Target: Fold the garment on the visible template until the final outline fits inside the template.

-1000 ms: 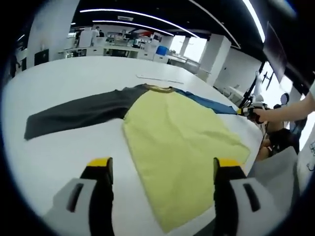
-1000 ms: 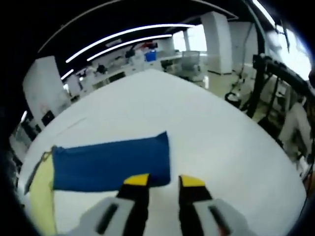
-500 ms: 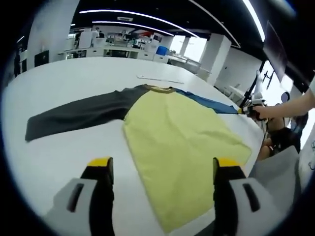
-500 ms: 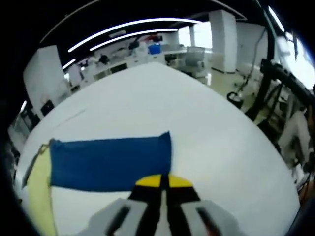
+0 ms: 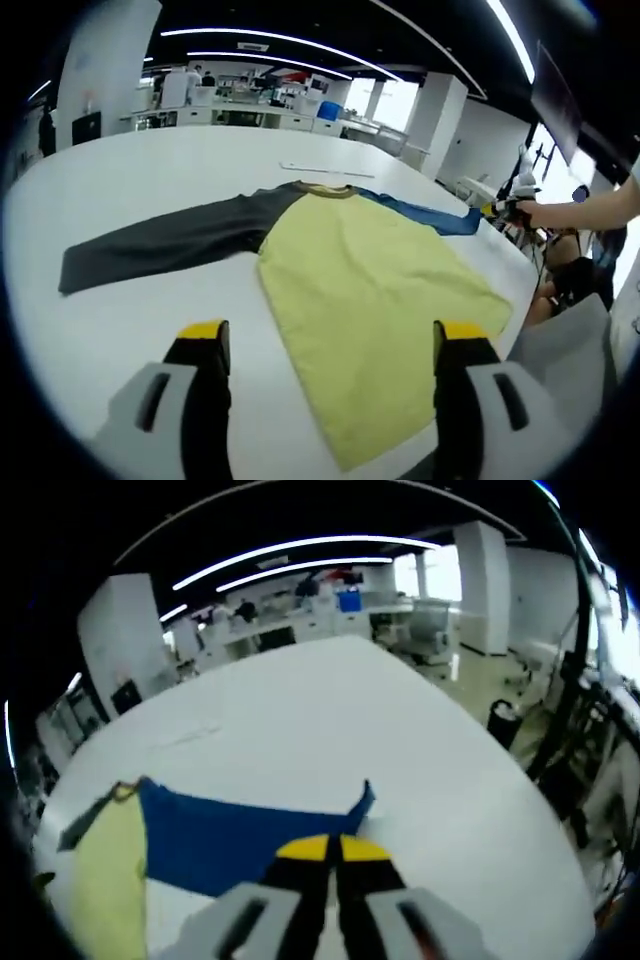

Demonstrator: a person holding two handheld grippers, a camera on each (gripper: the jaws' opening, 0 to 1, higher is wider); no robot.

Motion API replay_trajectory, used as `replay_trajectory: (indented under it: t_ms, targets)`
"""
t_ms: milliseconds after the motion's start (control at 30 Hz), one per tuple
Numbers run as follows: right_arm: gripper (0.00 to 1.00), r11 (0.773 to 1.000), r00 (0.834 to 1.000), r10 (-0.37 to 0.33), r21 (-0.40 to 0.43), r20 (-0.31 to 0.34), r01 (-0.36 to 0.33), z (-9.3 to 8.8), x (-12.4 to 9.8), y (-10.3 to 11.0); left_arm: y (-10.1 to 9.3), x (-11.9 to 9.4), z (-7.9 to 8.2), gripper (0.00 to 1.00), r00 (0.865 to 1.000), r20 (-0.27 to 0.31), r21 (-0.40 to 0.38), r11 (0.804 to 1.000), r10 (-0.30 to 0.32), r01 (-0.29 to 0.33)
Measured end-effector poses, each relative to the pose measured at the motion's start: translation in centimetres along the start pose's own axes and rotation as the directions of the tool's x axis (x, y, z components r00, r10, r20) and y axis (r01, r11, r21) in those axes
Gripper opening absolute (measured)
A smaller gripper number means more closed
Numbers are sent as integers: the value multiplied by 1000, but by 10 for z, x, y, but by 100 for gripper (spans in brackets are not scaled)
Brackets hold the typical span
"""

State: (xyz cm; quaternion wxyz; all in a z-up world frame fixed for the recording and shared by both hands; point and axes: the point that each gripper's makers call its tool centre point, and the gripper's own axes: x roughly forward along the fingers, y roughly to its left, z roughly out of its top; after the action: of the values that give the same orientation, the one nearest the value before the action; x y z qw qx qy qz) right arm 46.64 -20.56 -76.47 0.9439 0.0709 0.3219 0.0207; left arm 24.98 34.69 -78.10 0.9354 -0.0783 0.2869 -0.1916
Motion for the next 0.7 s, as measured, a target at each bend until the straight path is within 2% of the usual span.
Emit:
replay_trajectory:
  t_ms: [233,433,567,633,700]
  targets:
    - [0,996,997,77,-50,22,-75,30,11,39,-2,-5,0,81,1000,16,32,1000,1,-2]
    - [0,981,982,183,-77,35,-180,43,6,106,-3,-7,-1,81,1000,17,52,999,-2,1]
    - [0,956,961,275,-117,27,-270,49,8,153,-4,-8,-1,81,1000,15,80,997,-3,2]
    - [0,947,953,303,-121,23,-299,54,15,171,-4,-8,0,81,1000,20,86,996,-8,7]
    - [0,935,943,334,-129,14,-329,52,12,195,-5,-8,2,81,1000,26,97,995,-14,11]
